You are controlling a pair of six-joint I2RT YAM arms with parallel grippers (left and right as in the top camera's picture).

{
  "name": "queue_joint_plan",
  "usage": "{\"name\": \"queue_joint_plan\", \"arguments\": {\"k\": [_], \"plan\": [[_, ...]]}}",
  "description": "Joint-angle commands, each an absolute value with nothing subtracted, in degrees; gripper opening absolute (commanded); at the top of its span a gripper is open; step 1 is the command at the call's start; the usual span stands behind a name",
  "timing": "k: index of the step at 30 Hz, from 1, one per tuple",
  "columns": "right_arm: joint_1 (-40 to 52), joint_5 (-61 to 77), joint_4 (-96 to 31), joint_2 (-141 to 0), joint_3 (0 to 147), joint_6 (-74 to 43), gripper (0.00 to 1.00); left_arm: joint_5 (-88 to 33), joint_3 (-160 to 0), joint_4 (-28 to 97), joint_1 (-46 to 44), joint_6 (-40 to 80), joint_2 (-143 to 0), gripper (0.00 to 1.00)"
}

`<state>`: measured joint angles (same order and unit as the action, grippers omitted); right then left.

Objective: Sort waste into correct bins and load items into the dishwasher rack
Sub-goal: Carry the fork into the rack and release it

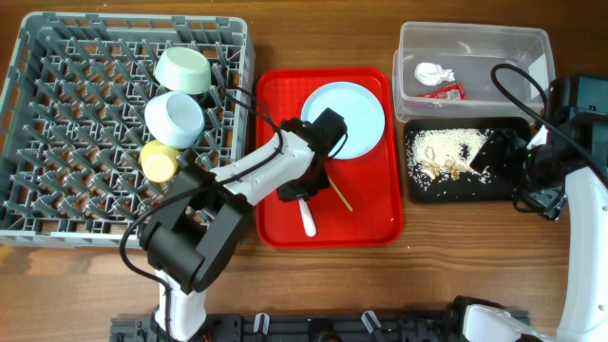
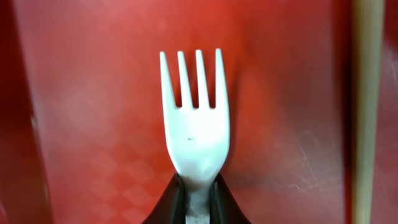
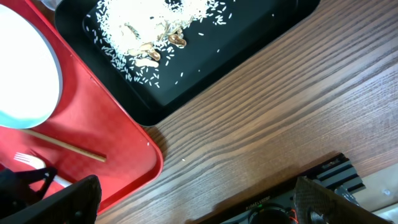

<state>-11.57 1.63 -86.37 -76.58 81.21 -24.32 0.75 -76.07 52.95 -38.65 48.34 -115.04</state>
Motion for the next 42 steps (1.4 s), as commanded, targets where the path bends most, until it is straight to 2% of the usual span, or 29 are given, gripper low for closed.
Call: {"name": "queue_joint_plan", "arguments": {"k": [1, 7, 10, 15, 21, 25, 32, 33, 34, 35, 36, 39, 41, 42], "plan": [[-11.75, 1.32, -86.61, -75.75, 82.5, -23.97, 1.0, 2.44, -73.76, 53.17, -36.36, 48.62, -117.03, 0.04], [-11.75, 1.32, -86.59, -75.75, 82.48, -23.99, 1.0, 2.7, -74.96, 54.83, -35.4, 47.79, -113.01, 0.04], [-11.75, 1.32, -86.63, -75.75, 82.48, -23.97, 1.0, 4.34, -76.66, 55.09, -35.35, 43.68, -108.09, 0.04], [-11.75, 1.32, -86.61, -75.75, 82.5, -23.99, 1.0, 5.45, -79.75, 56.9, -32.64, 30.72, -98.1, 0.04], [-11.75, 1.32, -86.59, -75.75, 82.5, -23.97, 1.0, 5.48, -82.85, 60.14, -21.47, 12.84, -90.76, 0.04], [-11.75, 1.32, -86.52, -75.75, 82.5, -23.99, 1.0, 5.45, -82.83, 57.45, -14.87, 3.31, -91.24, 0.04], [-11.75, 1.32, -86.35, -75.75, 82.5, -23.99, 1.0, 5.48, -82.72, 53.91, -11.44, 1.72, -98.02, 0.04], [-11.75, 1.32, -86.35, -75.75, 82.5, -23.99, 1.0, 5.48, -82.72, 53.69, -11.44, 1.72, -98.85, 0.07], [-11.75, 1.32, -86.37, -75.75, 82.5, -23.99, 1.0, 5.48, -82.72, 53.47, -11.44, 1.74, -99.61, 0.21], [-11.75, 1.32, -86.39, -75.75, 82.48, -23.94, 1.0, 5.48, -82.72, 53.32, -11.44, 1.72, -100.12, 0.42], [-11.75, 1.3, -86.41, -75.75, 82.48, -23.94, 1.0, 5.48, -82.74, 53.3, -11.44, 1.72, -100.12, 0.5], [-11.75, 1.3, -86.39, -75.75, 82.48, -23.97, 1.0, 5.45, -82.96, 53.36, -11.44, 2.2, -98.85, 0.64], [-11.75, 1.3, -86.39, -75.75, 82.48, -23.97, 1.0, 5.08, -82.96, 53.65, -11.51, 5.61, -97.17, 0.66], [-11.75, 1.32, -86.35, -75.75, 82.5, -23.97, 1.0, -1.83, -82.96, 54.57, -11.97, 10.85, -95.55, 0.66]]}}
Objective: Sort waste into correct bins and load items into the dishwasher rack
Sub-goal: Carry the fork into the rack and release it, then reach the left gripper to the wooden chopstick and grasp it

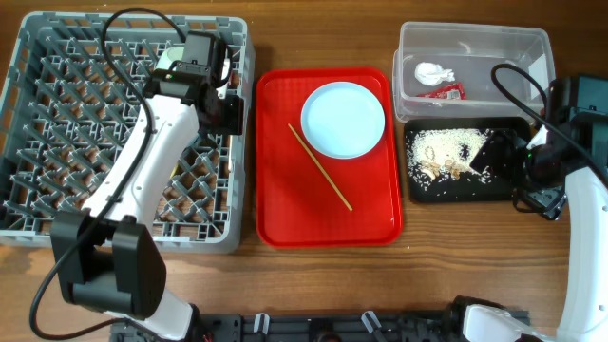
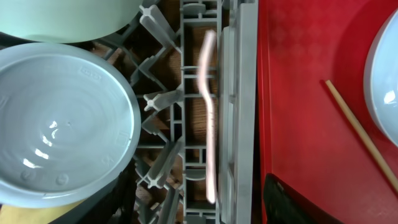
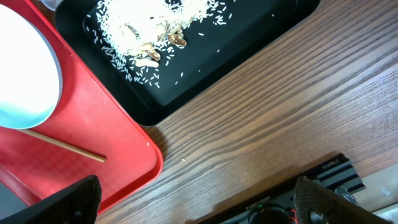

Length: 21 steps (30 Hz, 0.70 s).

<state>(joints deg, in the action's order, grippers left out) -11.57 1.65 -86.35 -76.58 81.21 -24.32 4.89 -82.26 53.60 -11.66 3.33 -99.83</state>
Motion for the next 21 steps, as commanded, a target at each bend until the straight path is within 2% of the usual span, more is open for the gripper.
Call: {"name": "queue_joint_plan", "arguments": {"k": [1, 4, 8, 9, 21], "plan": [[-11.75, 1.32, -86.28, -75.75, 82.5, -23.99, 1.0, -6.22, -82.94, 54.89, -12.53, 13.78, -95.24, 0.66], [-11.75, 1.32, -86.13, -75.75, 82.5, -24.01, 1.0, -11.75, -82.32, 55.05, -15.59, 25.36, -95.74, 0.66], [-11.75, 1.32, -86.15, -75.75, 82.5, -24.01, 1.0, -8.95, -81.32, 54.22, -21.91, 31.75, -97.86, 0.68], [-11.75, 1.32, -86.15, -75.75, 82.48, -24.01, 1.0, -4.82, -81.32, 53.69, -26.35, 35.4, -100.4, 0.68], [-11.75, 1.32, -86.15, -75.75, 82.5, -23.97, 1.0, 2.76, -81.32, 47.68, -42.11, 41.06, -116.16, 0.67]]}}
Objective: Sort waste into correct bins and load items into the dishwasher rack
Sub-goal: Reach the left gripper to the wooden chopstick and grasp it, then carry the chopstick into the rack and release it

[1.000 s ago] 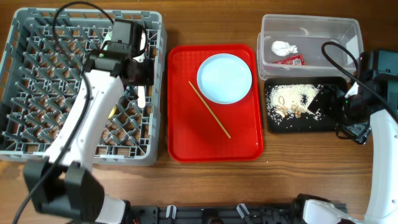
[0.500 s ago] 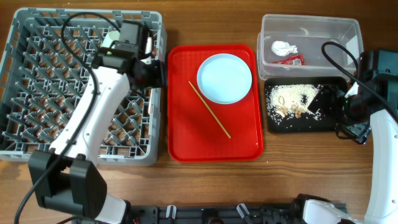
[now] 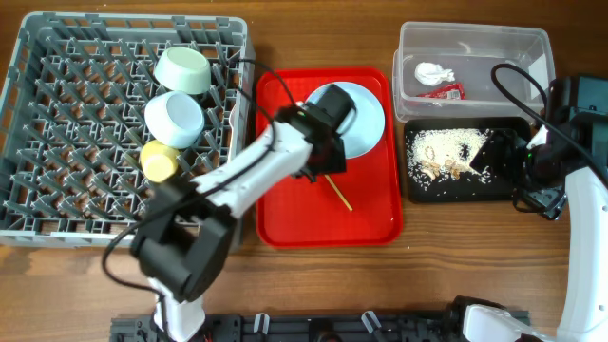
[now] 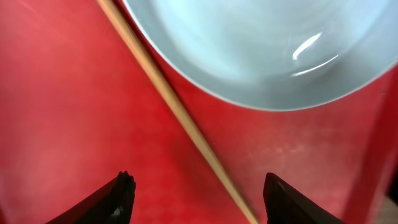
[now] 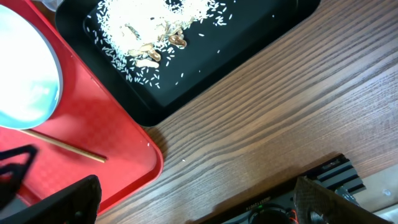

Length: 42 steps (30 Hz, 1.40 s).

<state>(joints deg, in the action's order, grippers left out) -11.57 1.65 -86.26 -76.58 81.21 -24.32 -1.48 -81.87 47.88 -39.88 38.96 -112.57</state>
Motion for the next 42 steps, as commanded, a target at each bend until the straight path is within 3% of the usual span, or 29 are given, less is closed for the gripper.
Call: {"name": "queue_joint_plan", "arguments": {"k": [1, 8, 10, 14, 17, 19, 32, 42], "plan": [[-11.75, 1.32, -86.15, -75.75, 82.48, -23.97, 1.0, 3.86, -81.32, 47.72, -42.7, 41.06, -117.05, 0.67], [-11.75, 1.32, -86.17, -75.75, 82.48, -23.97, 1.0, 7.2, -81.32, 50.63, -44.1, 40.99, -119.44, 0.63], [-11.75, 1.32, -86.19, -75.75, 82.48, -23.94, 1.0, 7.22, -81.32, 52.84, -44.1, 40.99, -119.44, 0.54], [-11.75, 1.32, -86.21, -75.75, 82.48, -23.9, 1.0, 7.22, -81.32, 55.81, -44.1, 40.99, -119.44, 0.25], [-11.75, 1.32, -86.26, -75.75, 82.5, -23.88, 1.0, 7.22, -81.32, 55.77, -44.01, 41.01, -119.44, 0.09], [-11.75, 1.32, -86.41, -75.75, 82.5, -23.44, 1.0, 7.22, -81.32, 55.77, -43.88, 41.01, -119.44, 0.05], [-11.75, 1.32, -86.39, -75.75, 82.5, -22.87, 1.0, 8.01, -81.36, 57.12, -36.82, 40.64, -114.32, 0.04], [-11.75, 1.32, -86.24, -75.75, 82.5, -22.9, 1.0, 8.88, -81.45, 57.95, -25.65, 14.26, -92.84, 0.04]]}}
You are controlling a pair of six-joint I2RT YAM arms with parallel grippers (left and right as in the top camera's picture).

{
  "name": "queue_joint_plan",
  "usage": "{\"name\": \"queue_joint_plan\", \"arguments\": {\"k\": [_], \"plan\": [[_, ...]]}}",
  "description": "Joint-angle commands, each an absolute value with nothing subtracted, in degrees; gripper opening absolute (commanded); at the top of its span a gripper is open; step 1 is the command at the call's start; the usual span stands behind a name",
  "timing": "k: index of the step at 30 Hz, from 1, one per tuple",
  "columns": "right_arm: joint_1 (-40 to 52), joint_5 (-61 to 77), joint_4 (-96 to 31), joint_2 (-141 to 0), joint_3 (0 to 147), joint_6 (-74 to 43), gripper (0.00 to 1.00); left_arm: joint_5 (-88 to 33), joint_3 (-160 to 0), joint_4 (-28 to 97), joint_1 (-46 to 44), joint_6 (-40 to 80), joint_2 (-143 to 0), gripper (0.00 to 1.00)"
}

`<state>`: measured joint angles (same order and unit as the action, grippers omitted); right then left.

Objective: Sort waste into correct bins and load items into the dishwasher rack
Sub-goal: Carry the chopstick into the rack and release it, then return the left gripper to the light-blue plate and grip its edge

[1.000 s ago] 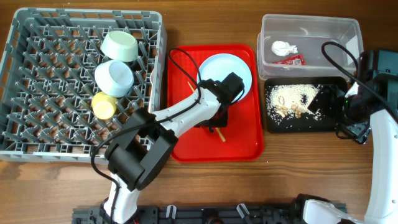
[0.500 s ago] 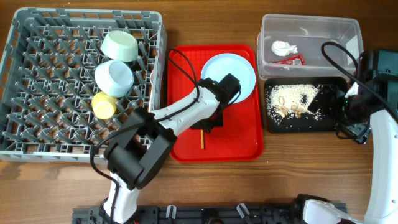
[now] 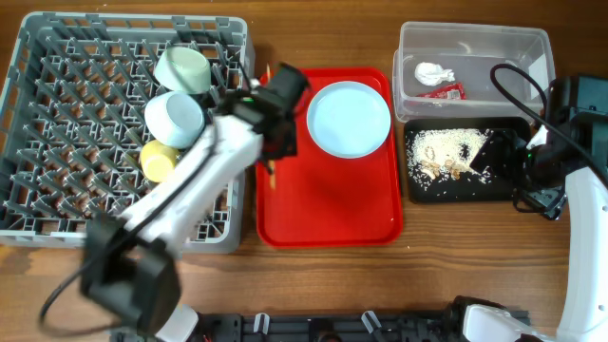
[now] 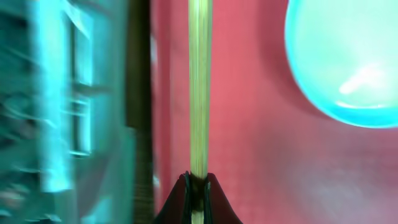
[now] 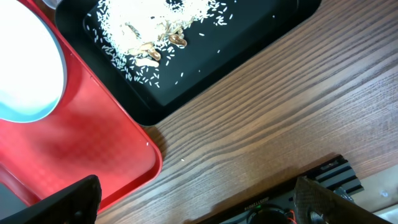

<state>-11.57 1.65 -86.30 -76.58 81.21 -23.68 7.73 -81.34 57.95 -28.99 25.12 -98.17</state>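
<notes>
My left gripper (image 3: pixel 274 133) (image 4: pixel 198 186) is shut on a wooden chopstick (image 4: pixel 200 87) (image 3: pixel 269 72), held over the left edge of the red tray (image 3: pixel 328 204), right beside the grey dishwasher rack (image 3: pixel 57 142). The pale blue plate (image 3: pixel 349 119) (image 4: pixel 348 62) lies on the tray's far right part. In the rack sit a green bowl (image 3: pixel 183 68), a blue bowl (image 3: pixel 174 119) and a yellow cup (image 3: pixel 158 160). Over the table at the right, my right gripper (image 5: pixel 199 208) is open and holds nothing.
A black tray (image 3: pixel 465 161) (image 5: pixel 186 50) with rice and food scraps lies right of the red tray. Behind it stands a clear bin (image 3: pixel 475 57) holding crumpled white paper and a red packet. The left wrist view is blurred.
My left gripper was open over the chopstick lying by the plate. Now it is shut on the chopstick, at the tray's left edge by the rack. The right arm has not moved.
At first my left gripper was shut on a white fork over the red tray. Then it stood open over the rack's right edge with the fork in the rack. It was then open above the chopstick, and now holds it beside the rack.
</notes>
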Motion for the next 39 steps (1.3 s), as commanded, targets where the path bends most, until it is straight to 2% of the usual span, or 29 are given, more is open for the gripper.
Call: {"name": "queue_joint_plan", "arguments": {"k": [1, 5, 13, 14, 16, 18, 25, 28, 29, 30, 36, 39], "plan": [[-11.75, 1.32, -86.24, -75.75, 82.48, -22.87, 1.0, 8.88, -81.45, 57.93, -24.34, 12.4, -91.79, 0.04], [-11.75, 1.32, -86.24, -75.75, 82.5, -22.9, 1.0, 8.88, -81.43, 57.47, -17.21, 5.93, -92.53, 0.04], [-11.75, 1.32, -86.21, -75.75, 82.48, -22.68, 1.0, 8.64, -81.43, 54.68, -11.7, 6.42, -98.35, 0.04], [-11.75, 1.34, -86.19, -75.75, 82.48, -22.7, 1.0, 8.64, -81.43, 54.63, -11.7, 6.42, -98.76, 0.08], [-11.75, 1.32, -86.21, -75.75, 82.48, -22.68, 1.0, 8.64, -81.43, 54.63, -11.73, 6.42, -99.11, 0.28], [-11.75, 1.32, -86.21, -75.75, 82.5, -22.68, 1.0, 8.64, -81.43, 54.65, -11.7, 6.44, -99.18, 0.4], [-11.75, 1.34, -86.21, -75.75, 82.5, -22.68, 1.0, 7.9, -81.43, 54.63, -11.77, 8.16, -99.18, 0.49], [-11.75, 1.34, -86.19, -75.75, 82.5, -22.68, 1.0, 1.63, -81.43, 54.17, -11.84, 8.14, -99.18, 0.63], [-11.75, 1.34, -86.17, -75.75, 82.48, -22.68, 1.0, -2.57, -81.43, 53.54, -12.29, 8.14, -99.18, 0.72], [-11.75, 1.34, -86.13, -75.75, 82.48, -22.7, 1.0, -5.19, -81.43, 53.01, -12.97, 8.12, -99.18, 0.74], [-11.75, 1.34, -85.97, -75.75, 82.48, -22.7, 1.0, -7.44, -81.43, 43.31, -23.42, 3.09, -99.92, 0.79], [-11.75, 1.34, -86.0, -75.75, 82.48, -22.7, 1.0, -6.26, -81.43, 35.33, -29.8, 1.85, -102.35, 0.86]]}}
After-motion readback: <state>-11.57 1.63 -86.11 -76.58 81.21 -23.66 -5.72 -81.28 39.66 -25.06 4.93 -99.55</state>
